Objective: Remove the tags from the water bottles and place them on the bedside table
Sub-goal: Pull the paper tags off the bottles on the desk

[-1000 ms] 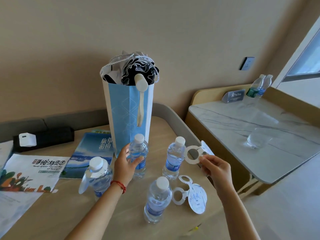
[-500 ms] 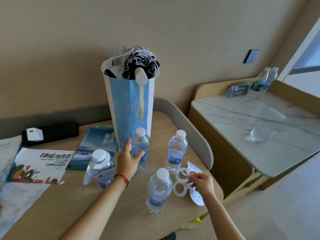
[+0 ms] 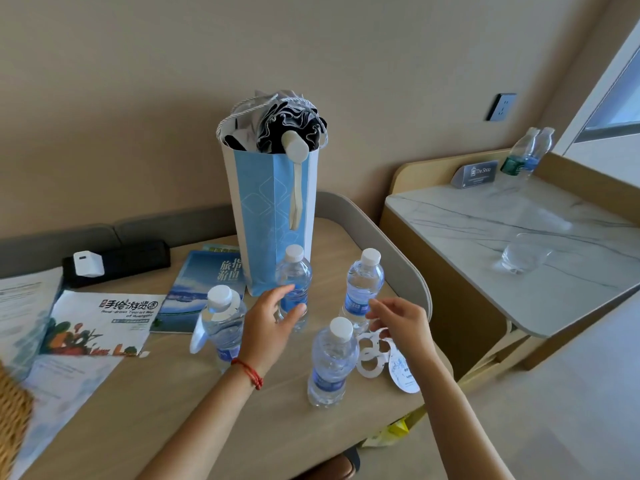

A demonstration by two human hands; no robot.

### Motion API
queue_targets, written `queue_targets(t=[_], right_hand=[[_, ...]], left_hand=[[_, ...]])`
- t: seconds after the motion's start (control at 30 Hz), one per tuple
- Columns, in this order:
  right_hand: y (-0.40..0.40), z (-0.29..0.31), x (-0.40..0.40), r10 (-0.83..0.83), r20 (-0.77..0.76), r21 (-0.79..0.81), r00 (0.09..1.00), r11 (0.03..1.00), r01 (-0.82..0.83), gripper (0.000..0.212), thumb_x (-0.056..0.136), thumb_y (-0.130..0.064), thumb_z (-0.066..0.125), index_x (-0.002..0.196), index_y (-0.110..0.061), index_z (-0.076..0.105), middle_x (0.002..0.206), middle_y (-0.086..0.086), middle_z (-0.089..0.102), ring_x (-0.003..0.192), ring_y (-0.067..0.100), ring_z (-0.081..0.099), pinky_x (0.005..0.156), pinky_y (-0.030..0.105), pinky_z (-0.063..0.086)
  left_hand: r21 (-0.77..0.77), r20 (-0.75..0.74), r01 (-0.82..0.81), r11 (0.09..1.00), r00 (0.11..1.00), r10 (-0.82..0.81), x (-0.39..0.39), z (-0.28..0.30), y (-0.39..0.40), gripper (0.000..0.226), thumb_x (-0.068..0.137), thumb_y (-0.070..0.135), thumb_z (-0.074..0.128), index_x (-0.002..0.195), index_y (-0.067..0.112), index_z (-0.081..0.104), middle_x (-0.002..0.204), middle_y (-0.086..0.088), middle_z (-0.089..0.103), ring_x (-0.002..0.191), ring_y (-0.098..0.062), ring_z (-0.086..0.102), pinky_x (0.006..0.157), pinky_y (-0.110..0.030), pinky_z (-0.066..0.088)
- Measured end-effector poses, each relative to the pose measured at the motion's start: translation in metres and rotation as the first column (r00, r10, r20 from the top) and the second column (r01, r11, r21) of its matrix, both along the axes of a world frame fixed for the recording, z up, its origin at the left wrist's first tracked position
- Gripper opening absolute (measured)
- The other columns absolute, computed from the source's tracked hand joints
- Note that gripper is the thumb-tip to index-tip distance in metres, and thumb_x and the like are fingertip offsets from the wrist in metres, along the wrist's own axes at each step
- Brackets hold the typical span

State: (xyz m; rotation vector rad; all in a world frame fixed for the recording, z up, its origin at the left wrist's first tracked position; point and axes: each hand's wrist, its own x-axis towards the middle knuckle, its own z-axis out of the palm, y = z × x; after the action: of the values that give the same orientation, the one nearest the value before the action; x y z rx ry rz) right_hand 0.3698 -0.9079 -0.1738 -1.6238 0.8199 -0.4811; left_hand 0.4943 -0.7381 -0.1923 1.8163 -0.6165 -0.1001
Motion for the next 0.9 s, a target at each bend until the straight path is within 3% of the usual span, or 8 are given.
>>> queue_targets(t=[0.13, 0.27, 0.37, 0.67, 0.83, 0.9], right_hand=[[0.034, 0.048, 0.013, 0.13, 0.161, -0.052, 0.978, 0.991, -0.123, 0.01, 0.086, -0.018, 0.062, 0.078, -0.018, 0.068, 0.065, -0.004, 0.071, 0.053, 0.005, 0.061, 0.049, 0.014, 0.047], [0.068, 0.075, 0.027, 0.238, 0.217, -0.117, 0.947, 0.969, -0.217, 0.011, 0.087, -0.017, 0.061, 0.078, -0.018, 0.067, 0.063, -0.008, 0.071, 0.055, 0.006, 0.063, 0.051, 0.014, 0.049], [0.092, 0.076, 0.04, 0.298, 0.205, -0.133, 0.932, 0.952, -0.275, 0.012, 0.087, -0.019, 0.061, 0.078, -0.017, 0.067, 0.065, -0.006, 0.07, 0.055, 0.006, 0.062, 0.053, 0.015, 0.05], [0.134, 0.034, 0.086, 0.253, 0.036, -0.066, 0.967, 0.966, -0.251, 0.019, 0.087, -0.021, 0.06, 0.069, -0.02, 0.065, 0.067, 0.001, 0.067, 0.048, 0.005, 0.058, 0.053, 0.023, 0.048], [0.136, 0.022, 0.101, 0.235, -0.021, -0.056, 0.972, 0.97, -0.236, 0.022, 0.087, -0.021, 0.058, 0.066, -0.021, 0.064, 0.063, -0.002, 0.064, 0.046, 0.005, 0.057, 0.053, 0.023, 0.049], [0.136, 0.021, 0.106, 0.23, -0.029, -0.03, 0.973, 0.972, -0.231, 0.023, 0.087, -0.019, 0.058, 0.065, -0.02, 0.064, 0.061, -0.001, 0.062, 0.046, 0.006, 0.057, 0.053, 0.023, 0.049]], left_hand=[[-0.04, 0.154, 0.023, 0.999, 0.988, -0.016, -0.006, 0.027, 0.02, 0.03, 0.08, 0.015, 0.067, 0.109, 0.012, 0.063, 0.11, 0.003, 0.061, 0.106, -0.012, 0.057, 0.091, -0.02, 0.039], [-0.059, 0.297, -0.042, 0.997, 0.953, 0.058, -0.001, 0.047, 0.052, 0.026, 0.079, 0.015, 0.068, 0.104, 0.01, 0.065, 0.107, 0.005, 0.061, 0.1, -0.005, 0.056, 0.088, -0.003, 0.036], [-0.062, 0.332, -0.102, 0.993, 0.936, 0.117, 0.009, 0.051, 0.08, 0.025, 0.078, 0.011, 0.068, 0.103, 0.008, 0.065, 0.105, 0.002, 0.062, 0.098, -0.008, 0.056, 0.084, 0.0, 0.036], [-0.144, 0.09, -0.22, 0.965, 0.968, 0.234, 0.004, 0.011, 0.138, 0.021, 0.077, 0.006, 0.069, 0.092, 0.02, 0.066, 0.09, 0.003, 0.069, 0.083, -0.008, 0.066, 0.078, -0.011, 0.048], [-0.097, -0.015, -0.229, 0.969, 0.973, 0.228, -0.004, -0.02, 0.128, 0.025, 0.075, 0.005, 0.071, 0.099, 0.008, 0.066, 0.093, -0.003, 0.067, 0.086, -0.01, 0.064, 0.079, -0.006, 0.045], [-0.073, -0.043, -0.23, 0.97, 0.973, 0.227, -0.002, -0.028, 0.121, 0.032, 0.074, 0.006, 0.072, 0.104, 0.006, 0.064, 0.096, -0.003, 0.064, 0.09, -0.015, 0.063, 0.082, -0.013, 0.046]])
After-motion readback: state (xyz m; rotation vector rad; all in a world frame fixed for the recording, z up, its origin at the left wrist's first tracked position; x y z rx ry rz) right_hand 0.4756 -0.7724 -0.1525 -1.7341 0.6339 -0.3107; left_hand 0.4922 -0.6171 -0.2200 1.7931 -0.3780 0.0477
